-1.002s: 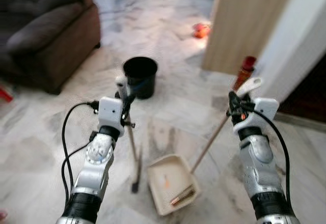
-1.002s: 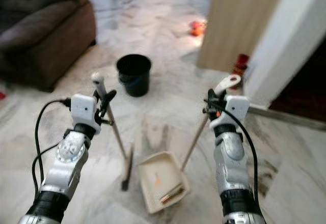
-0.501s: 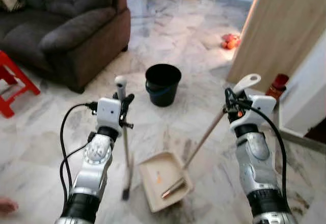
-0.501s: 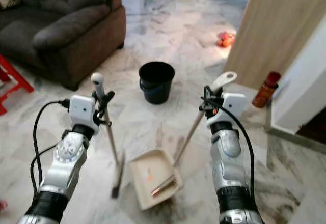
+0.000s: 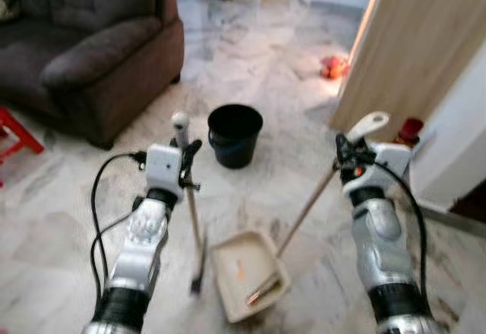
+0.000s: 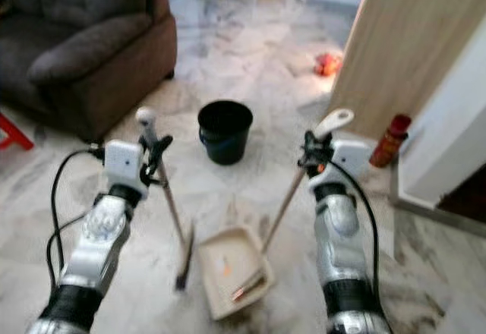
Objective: Sweep floor
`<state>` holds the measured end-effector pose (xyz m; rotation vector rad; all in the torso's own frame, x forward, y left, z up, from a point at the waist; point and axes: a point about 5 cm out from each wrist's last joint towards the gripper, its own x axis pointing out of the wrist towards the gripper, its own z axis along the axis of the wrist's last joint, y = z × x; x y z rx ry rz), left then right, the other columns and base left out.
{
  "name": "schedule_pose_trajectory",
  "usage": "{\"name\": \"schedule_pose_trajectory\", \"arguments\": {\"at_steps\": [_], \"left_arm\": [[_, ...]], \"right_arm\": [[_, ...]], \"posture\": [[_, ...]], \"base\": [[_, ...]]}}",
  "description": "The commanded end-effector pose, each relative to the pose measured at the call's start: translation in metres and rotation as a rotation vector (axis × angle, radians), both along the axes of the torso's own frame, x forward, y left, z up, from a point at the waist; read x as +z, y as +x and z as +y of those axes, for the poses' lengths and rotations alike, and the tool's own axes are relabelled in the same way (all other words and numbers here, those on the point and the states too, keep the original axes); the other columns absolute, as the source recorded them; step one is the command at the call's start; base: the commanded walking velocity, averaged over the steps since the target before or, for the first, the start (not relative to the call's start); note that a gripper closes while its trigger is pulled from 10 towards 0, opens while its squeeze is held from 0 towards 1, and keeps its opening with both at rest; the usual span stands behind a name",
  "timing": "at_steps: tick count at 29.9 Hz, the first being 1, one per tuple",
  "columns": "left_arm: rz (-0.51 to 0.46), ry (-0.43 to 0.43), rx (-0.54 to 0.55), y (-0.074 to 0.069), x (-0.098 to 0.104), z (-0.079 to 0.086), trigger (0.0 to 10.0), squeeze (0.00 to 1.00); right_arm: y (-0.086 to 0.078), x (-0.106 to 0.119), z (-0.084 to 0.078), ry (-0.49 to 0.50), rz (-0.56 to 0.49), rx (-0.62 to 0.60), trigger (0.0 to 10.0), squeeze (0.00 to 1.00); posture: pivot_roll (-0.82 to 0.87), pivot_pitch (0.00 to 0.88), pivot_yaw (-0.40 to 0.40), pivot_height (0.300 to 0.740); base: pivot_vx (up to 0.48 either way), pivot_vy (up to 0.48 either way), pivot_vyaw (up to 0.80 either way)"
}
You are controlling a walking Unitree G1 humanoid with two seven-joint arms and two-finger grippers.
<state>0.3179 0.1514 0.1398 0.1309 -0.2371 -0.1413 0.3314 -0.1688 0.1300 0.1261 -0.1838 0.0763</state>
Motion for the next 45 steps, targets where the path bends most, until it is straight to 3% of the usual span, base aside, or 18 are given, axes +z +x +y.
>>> {"name": "schedule_pose_trajectory", "arguments": {"at_steps": [1,45], "left_arm": [[-0.05,0.012,-0.019,0.0009,0.01,-0.0048,10.0,0.0],[-0.061,0.029,-0.022,-0.0002,0.0114,-0.0053,10.0,0.0]], "right_arm": [[0.0004,0.0111,-0.0075,0.034,-0.05,-0.027,10.0,0.0],[0.0014,0.0115,-0.0033,0.04,-0.044,-0.009,10.0,0.0]], "posture": [[0.03,0.08,-0.018,0.74],[0.04,0.095,-0.026,0.74]], "base": [[0.292,0.0,0.0],[0.307,0.0,0.0]]}}
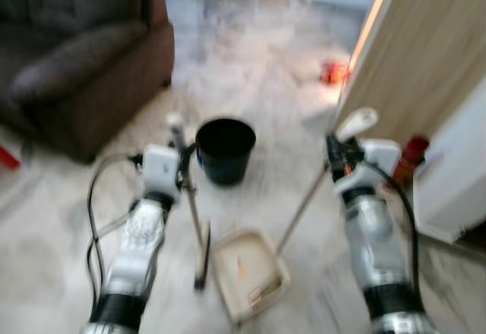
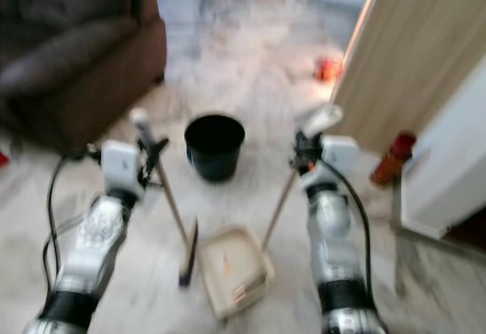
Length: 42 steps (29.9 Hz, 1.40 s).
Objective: Sweep floor
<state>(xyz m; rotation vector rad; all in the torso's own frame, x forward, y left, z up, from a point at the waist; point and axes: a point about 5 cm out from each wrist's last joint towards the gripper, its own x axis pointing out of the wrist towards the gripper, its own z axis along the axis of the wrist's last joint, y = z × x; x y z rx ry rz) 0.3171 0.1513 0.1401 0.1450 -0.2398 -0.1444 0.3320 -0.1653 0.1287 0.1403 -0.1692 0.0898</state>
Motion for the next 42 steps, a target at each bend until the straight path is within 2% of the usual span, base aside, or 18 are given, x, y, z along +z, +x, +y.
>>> {"name": "schedule_pose_trajectory", "arguments": {"at_steps": [1,42], "left_arm": [[-0.057,0.015,-0.02,0.0006,0.0112,-0.0052,10.0,0.0],[-0.067,0.02,-0.036,-0.0001,0.0114,-0.0084,10.0,0.0]], "right_arm": [[0.0009,0.0127,-0.0068,0.028,-0.058,-0.025,10.0,0.0],[0.0009,0.0105,-0.0034,0.029,-0.048,-0.008,10.0,0.0]], "posture": [[0.04,0.095,-0.026,0.74],[0.04,0.076,-0.025,0.74]], "base": [[0.337,0.0,0.0],[0.333,0.0,0.0]]}}
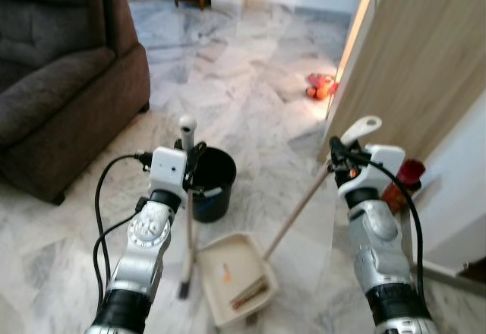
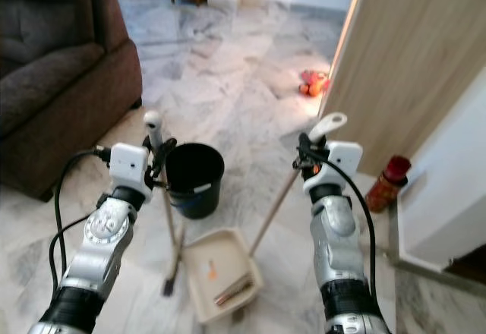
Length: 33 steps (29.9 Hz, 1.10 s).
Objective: Sweep floor
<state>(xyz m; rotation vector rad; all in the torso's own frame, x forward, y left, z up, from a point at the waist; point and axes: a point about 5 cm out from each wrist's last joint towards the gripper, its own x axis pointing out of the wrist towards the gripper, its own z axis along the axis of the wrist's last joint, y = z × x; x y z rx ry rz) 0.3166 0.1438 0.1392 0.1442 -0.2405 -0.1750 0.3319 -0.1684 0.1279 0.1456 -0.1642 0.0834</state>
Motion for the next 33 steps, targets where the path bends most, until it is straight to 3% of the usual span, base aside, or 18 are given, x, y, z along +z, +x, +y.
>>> {"name": "schedule_pose_trajectory", "arguments": {"at_steps": [1,12,15,16,22,29,33], "left_arm": [[-0.068,0.016,-0.005,0.0,0.012,-0.001,10.0,0.0],[-0.076,0.037,0.015,-0.008,0.009,0.005,10.0,0.0],[-0.077,0.053,0.052,-0.018,0.005,0.017,10.0,0.0],[-0.064,0.069,0.083,-0.028,0.001,0.026,10.0,0.0],[-0.038,0.101,0.153,-0.049,-0.008,0.042,10.0,0.0],[-0.024,0.118,0.211,-0.06,-0.01,0.054,10.0,0.0],[-0.012,0.122,0.213,-0.063,-0.011,0.053,10.0,0.0]], "right_arm": [[0.001,0.011,0.0,0.023,-0.054,-0.003,10.0,0.0],[0.001,0.012,0.0,0.023,-0.055,-0.005,10.0,0.0],[0.001,0.012,-0.001,0.022,-0.054,-0.011,10.0,0.0],[0.001,0.011,-0.002,0.022,-0.052,-0.013,10.0,0.0],[0.002,0.012,-0.004,0.023,-0.048,-0.016,10.0,0.0],[0.003,0.013,-0.006,0.016,-0.036,-0.045,10.0,0.0],[0.005,0.028,-0.006,0.058,-0.081,-0.062,10.0,0.0]], "posture": [[0.04,0.076,-0.025,0.74],[0.04,0.078,-0.025,0.74],[0.04,0.081,-0.022,0.74],[0.04,0.082,-0.022,0.74],[0.05,0.092,-0.025,0.74],[0.06,0.096,-0.028,0.74],[0.06,0.1,-0.029,0.74]], "base": [[0.0,0.0,0.0],[0.0,0.0,0.0],[0.0,0.0,0.0],[0.0,0.0,0.0],[0.0,0.0,0.0],[0.0,0.0,0.0],[0.0,0.0,0.0]]}}
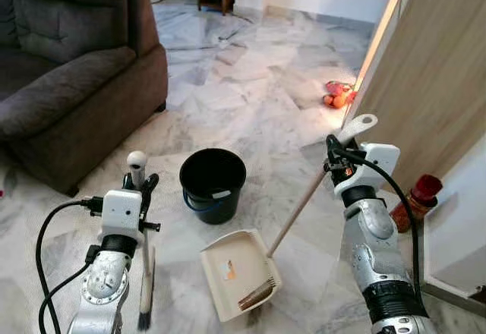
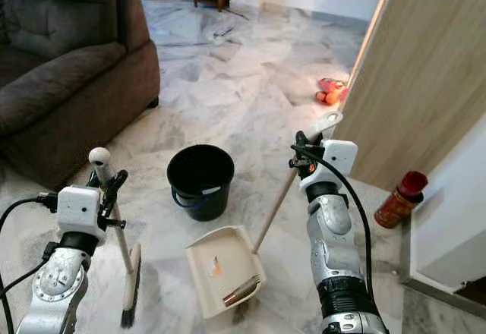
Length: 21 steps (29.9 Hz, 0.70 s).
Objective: Sweep floor
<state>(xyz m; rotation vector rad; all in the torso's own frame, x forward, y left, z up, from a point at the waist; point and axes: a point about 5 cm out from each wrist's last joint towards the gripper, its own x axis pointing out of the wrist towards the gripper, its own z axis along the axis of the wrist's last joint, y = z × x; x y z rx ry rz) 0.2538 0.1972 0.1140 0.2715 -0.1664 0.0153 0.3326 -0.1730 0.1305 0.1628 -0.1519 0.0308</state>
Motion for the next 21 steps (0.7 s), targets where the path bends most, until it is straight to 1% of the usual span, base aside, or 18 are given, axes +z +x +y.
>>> {"name": "schedule_pose_trajectory", "arguments": {"at_steps": [1,2,3,4,7,8,10,13,14,17,21], "left_arm": [[-0.058,0.019,0.001,0.0,0.014,-0.001,10.0,0.0],[-0.058,0.019,0.001,0.0,0.014,-0.001,10.0,0.0],[-0.055,0.016,0.0,0.0,0.013,-0.003,10.0,0.0],[-0.055,0.016,0.0,0.0,0.013,-0.003,10.0,0.0],[-0.053,0.015,-0.006,0.001,0.014,-0.005,10.0,0.0],[-0.053,0.015,-0.006,0.001,0.014,-0.005,10.0,0.0],[-0.052,0.017,-0.012,0.001,0.014,-0.007,10.0,0.0],[-0.052,0.016,-0.014,0.001,0.013,-0.007,10.0,0.0],[-0.051,0.016,-0.019,0.002,0.014,-0.008,10.0,0.0],[-0.051,0.013,-0.025,0.002,0.014,-0.009,10.0,0.0],[-0.049,0.01,-0.03,0.002,0.014,-0.011,10.0,0.0]], "right_arm": [[0.004,0.03,-0.001,0.044,-0.109,-0.017,10.0,0.0],[0.004,0.03,-0.001,0.044,-0.109,-0.017,10.0,0.0],[0.004,0.038,-0.001,0.061,-0.136,-0.018,10.0,0.0],[0.004,0.038,-0.001,0.061,-0.136,-0.018,10.0,0.0],[0.004,0.055,-0.001,0.08,-0.187,-0.012,10.0,0.0],[0.004,0.055,-0.001,0.08,-0.187,-0.012,10.0,0.0],[0.002,0.067,-0.002,0.099,-0.22,-0.017,10.0,0.0],[0.001,0.073,-0.002,0.108,-0.238,-0.02,10.0,0.0],[0.0,0.079,-0.003,0.1,-0.258,-0.021,10.0,0.0],[-0.001,0.089,-0.006,0.094,-0.28,-0.029,10.0,0.0],[-0.002,0.095,-0.009,0.105,-0.292,-0.039,10.0,0.0]], "posture": [[0.05,0.102,-0.029,0.74],[0.05,0.102,-0.029,0.74],[0.05,0.102,-0.029,0.74],[0.05,0.102,-0.029,0.74],[0.05,0.104,-0.03,0.74],[0.05,0.104,-0.03,0.74],[0.05,0.105,-0.03,0.74],[0.05,0.106,-0.029,0.74],[0.05,0.106,-0.029,0.74],[0.05,0.106,-0.028,0.74],[0.05,0.106,-0.029,0.74]], "base": [[0.0,0.0,0.0],[0.0,0.0,0.0],[0.0,0.0,0.0],[0.0,0.0,0.0],[0.0,0.0,0.0],[0.0,0.0,0.0],[0.0,0.0,0.0],[0.0,0.0,0.0],[0.0,0.0,0.0],[0.0,0.0,0.0],[0.0,0.0,0.0]]}}
